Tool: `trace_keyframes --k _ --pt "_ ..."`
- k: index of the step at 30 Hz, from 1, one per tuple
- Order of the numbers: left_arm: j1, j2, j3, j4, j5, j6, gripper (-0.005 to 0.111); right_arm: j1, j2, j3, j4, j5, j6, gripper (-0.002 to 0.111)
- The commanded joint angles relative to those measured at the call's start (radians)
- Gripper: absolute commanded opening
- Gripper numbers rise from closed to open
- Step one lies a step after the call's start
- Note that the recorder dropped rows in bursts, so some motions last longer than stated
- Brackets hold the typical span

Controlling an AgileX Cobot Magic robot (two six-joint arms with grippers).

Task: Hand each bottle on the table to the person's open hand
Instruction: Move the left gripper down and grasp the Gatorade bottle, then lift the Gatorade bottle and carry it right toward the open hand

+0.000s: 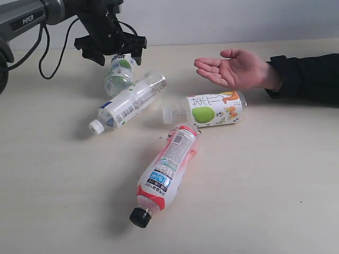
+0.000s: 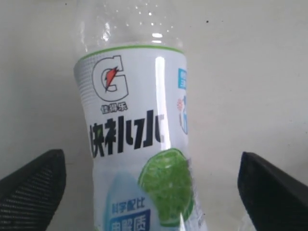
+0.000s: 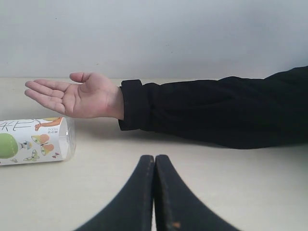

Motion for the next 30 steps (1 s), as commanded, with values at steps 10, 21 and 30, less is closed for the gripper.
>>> trace_keyframes --k 10,21,30 --pt "0.001 0.046 -0.005 0.009 -0.032 -0.014 0.091 -0.004 -0.006 0.004 -0.005 -0.011 -0.005 0.000" --pt "0.002 0.046 -0.005 0.009 -0.031 -0.014 0.020 -0.004 -0.006 0.004 -0.005 -0.011 -0.005 0.000" --pt "0.012 -0.032 -0.005 0.099 -0.034 -0.064 0.000 -0.004 -0.006 0.004 -0.005 -0.011 -0.005 0.000"
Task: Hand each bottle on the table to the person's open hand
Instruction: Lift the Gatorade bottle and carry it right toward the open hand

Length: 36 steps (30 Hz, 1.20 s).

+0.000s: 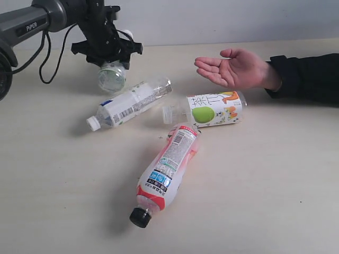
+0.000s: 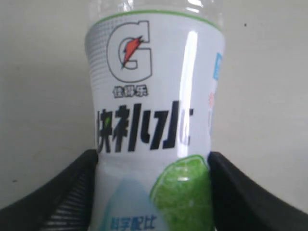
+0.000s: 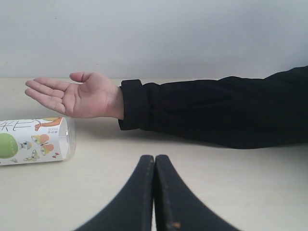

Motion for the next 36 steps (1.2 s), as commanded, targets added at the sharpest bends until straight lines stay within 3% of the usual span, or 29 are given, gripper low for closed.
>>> trace_keyframes --k 1,5,10,16,19,24,28,36 --pt "0.003 -0.069 -0.004 0.033 -0.005 -0.023 0.000 -0.004 -0.006 0.004 -0.005 -0.011 -0.005 0.000" --pt "0.001 -0.111 -0.004 0.029 0.052 -0.062 0.000 -0.004 -0.006 0.004 -0.005 -0.011 -0.005 0.000" --pt "-0.010 -0.117 -0.004 0.006 0.221 -0.045 0.000 -0.004 -0.006 0.004 -0.005 -0.011 -0.005 0.000" --pt "-0.104 -0.151 0.001 0.015 0.259 -0.077 0.000 -0.004 -0.006 0.004 -0.005 -0.011 -0.005 0.000" --pt "-0.176 -0.212 0.106 0.045 0.259 -0.103 0.000 -0.004 -0.006 0.004 -0.005 -0.013 -0.005 0.000" --pt "-0.279 -0.387 0.325 0.251 0.259 -0.281 0.000 -0.004 -0.006 0.004 -0.005 -0.013 -0.005 0.000" --pt "-0.340 -0.555 0.493 0.220 0.259 -0.389 0.000 -0.004 -0.006 0.004 -0.005 -0.013 -0.005 0.000" --pt "-0.505 -0.653 0.707 0.192 -0.059 -0.611 0.000 -0.004 -0.006 0.004 -0.005 -0.013 -0.005 0.000"
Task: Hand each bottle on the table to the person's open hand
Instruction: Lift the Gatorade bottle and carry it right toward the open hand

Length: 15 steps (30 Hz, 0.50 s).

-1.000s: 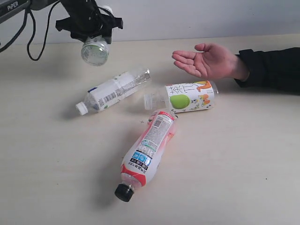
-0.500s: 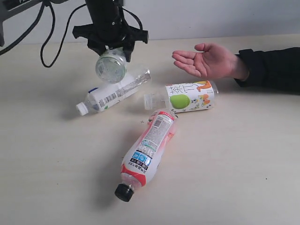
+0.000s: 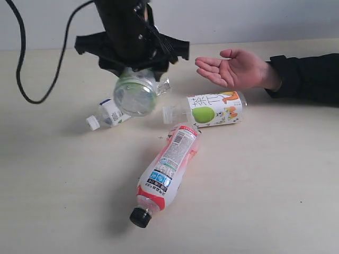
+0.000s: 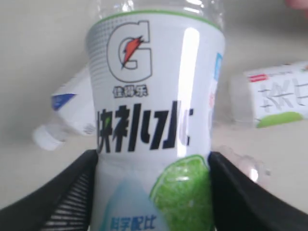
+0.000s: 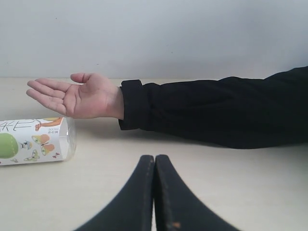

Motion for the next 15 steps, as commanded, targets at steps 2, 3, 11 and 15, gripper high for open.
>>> trace_keyframes --k 2,3,11,15 --pt "-0.129 -0.020 0.079 -0.063 -0.287 -0.145 0.000 -0.004 -0.006 0.004 -0.005 -0.013 -0.005 0.000" --pt "-0.161 -0.010 0.090 -0.066 -0.372 -0.149 0.000 -0.004 -0.006 0.004 -0.005 -0.013 -0.005 0.000" --pt "-0.219 0.117 -0.015 -0.080 -0.633 -0.276 0.000 -0.004 -0.006 0.004 -0.005 -0.013 -0.005 0.000" --pt "-0.203 0.182 -0.123 -0.096 -0.591 -0.276 0.000 -0.004 -0.006 0.004 -0.005 -0.013 -0.005 0.000"
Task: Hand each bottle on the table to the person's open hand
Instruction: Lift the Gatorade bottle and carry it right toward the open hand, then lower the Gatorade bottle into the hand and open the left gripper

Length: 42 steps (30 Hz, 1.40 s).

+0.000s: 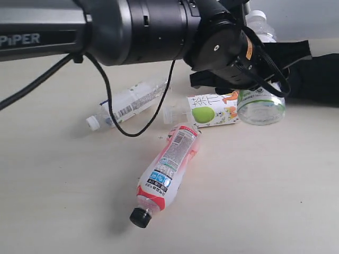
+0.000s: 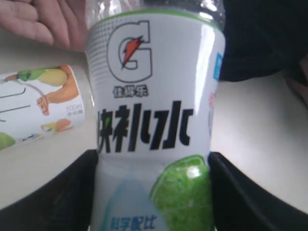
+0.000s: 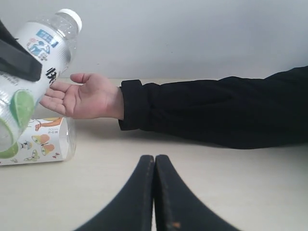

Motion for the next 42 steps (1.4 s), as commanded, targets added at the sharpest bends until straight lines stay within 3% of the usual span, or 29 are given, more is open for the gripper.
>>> trace_keyframes --k 1,5,8,14,19,27,42 --pt "0.025 0.063 -0.125 -0.027 0.014 -0.014 0.000 -0.004 -0.006 0.004 -0.005 -0.013 -0.005 0.000" --pt "0.060 0.126 -0.244 -0.030 0.020 -0.027 0.000 -0.004 -0.006 0.004 -0.005 -0.013 -0.005 0.000" --pt "0.093 0.161 -0.282 -0.030 0.015 -0.124 0.000 -0.004 -0.006 0.004 -0.005 -0.013 -0.005 0.000" --pt "0.132 0.213 -0.289 -0.030 -0.103 -0.214 0.000 -0.004 -0.006 0.004 -0.005 -0.013 -0.005 0.000" --pt "0.134 0.268 -0.295 -0.030 -0.173 -0.242 0.000 -0.004 -0.006 0.004 -0.005 -0.013 -0.005 0.000" --pt "0.140 0.332 -0.295 -0.030 -0.263 -0.430 0.000 -0.004 -0.006 0.004 -0.005 -0.013 -0.005 0.000" --pt "0.179 0.338 -0.295 0.050 -0.153 -0.427 0.000 -0.004 -0.006 0.004 -0.005 -0.011 -0.005 0.000"
